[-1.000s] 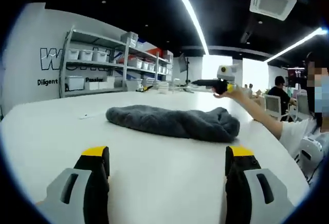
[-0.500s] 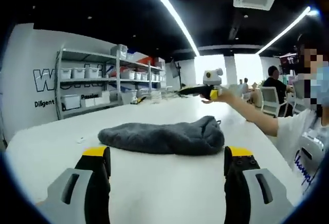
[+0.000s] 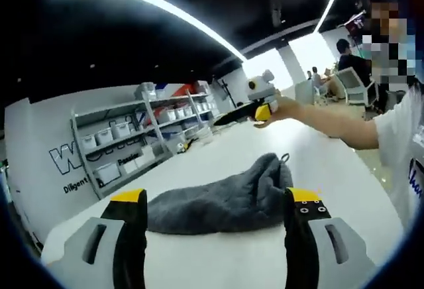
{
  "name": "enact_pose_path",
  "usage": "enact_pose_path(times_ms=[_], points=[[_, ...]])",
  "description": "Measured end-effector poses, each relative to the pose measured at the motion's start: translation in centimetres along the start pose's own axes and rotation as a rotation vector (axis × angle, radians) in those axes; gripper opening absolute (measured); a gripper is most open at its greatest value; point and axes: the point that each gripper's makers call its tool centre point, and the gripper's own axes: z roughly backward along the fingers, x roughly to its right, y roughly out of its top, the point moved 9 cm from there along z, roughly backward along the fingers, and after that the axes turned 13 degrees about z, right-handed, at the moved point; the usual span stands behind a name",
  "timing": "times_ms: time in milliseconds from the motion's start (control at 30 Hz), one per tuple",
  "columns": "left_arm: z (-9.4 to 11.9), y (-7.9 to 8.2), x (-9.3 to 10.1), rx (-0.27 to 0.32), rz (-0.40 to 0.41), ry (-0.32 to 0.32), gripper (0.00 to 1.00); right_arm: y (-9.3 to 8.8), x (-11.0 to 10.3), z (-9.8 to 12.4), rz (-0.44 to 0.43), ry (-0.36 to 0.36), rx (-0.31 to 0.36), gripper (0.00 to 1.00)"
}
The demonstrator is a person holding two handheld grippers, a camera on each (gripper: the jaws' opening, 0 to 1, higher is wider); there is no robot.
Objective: Open the folded towel by lifting each exposed corner and separating the folded layers until the towel lies flat within the target outline without major curled edges
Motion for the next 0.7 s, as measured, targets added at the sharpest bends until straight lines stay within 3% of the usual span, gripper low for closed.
enact_pose_path(times_ms=[133, 267, 567, 700], points=[[-1.5, 1.0, 1.7, 0.018, -0.027, -0.042, 0.80, 0.2, -0.1, -0.1, 0.012, -0.003, -0.007, 0.99], [-3.6, 1.4, 3.0, -0.005, -0.046, -0.071, 0.77, 1.0, 0.2, 0.0, 0.024, -0.008, 0.021, 0.99], [-9.1, 1.1, 5.7, -0.036, -0.070, -0.168, 0.69, 1.7, -0.5, 0.2, 0.023, -0.019, 0.087, 0.99], [-11.5, 0.3, 6.5, -0.065, -0.070, -0.194, 0.66, 1.4, -0.1, 0.2, 0.021, -0.026, 0.077, 0.99]])
